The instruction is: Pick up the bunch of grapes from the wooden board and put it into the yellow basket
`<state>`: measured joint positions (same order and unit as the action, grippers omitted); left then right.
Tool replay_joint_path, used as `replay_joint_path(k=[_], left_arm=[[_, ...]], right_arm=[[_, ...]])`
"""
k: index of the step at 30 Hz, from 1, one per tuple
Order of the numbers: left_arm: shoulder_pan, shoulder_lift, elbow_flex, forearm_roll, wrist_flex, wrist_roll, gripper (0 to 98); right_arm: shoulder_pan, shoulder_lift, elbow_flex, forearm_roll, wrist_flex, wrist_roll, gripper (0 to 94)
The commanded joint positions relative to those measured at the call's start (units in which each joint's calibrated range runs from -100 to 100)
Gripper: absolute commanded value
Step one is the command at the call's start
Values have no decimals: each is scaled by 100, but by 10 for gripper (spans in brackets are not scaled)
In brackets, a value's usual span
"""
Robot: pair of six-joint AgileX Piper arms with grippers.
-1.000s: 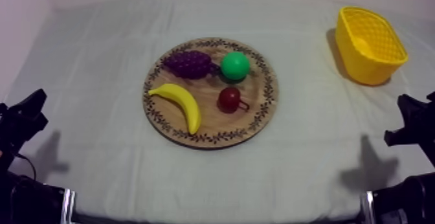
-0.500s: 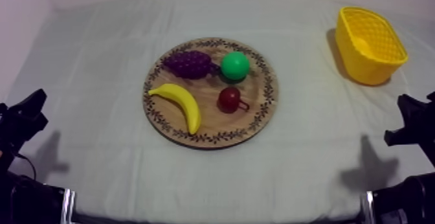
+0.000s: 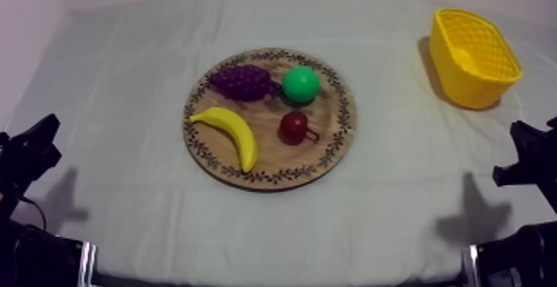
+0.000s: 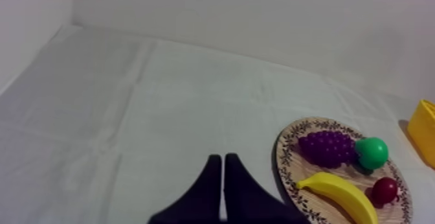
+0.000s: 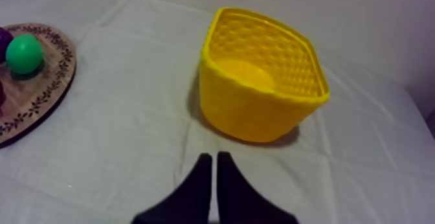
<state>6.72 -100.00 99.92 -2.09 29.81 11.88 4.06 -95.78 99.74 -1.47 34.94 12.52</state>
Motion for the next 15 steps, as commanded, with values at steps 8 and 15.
replay_joint_path(k=[8,15], left_arm=[[-3,0,-3,2,2,1,1],[-3,0,-3,2,2,1,1]], right_arm=[[-5,3,4,-57,19,106,4],[-85,132,0,3,-138,193,3]])
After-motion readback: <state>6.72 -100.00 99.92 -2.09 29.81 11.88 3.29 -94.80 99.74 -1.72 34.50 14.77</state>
